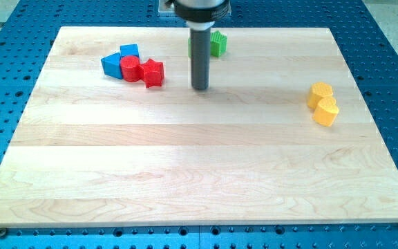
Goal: Push the red star into the red circle
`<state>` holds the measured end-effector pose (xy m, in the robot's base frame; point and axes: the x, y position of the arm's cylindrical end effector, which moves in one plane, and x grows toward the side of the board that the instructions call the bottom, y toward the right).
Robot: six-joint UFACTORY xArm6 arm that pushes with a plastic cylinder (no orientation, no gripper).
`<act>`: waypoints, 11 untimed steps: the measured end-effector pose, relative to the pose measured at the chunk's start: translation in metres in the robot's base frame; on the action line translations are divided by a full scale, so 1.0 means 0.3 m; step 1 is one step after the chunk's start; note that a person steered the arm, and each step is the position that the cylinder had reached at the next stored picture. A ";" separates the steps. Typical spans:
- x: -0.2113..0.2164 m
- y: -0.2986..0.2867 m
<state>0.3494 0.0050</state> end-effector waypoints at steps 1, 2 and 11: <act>-0.011 -0.207; 0.044 -0.409; -0.051 -0.895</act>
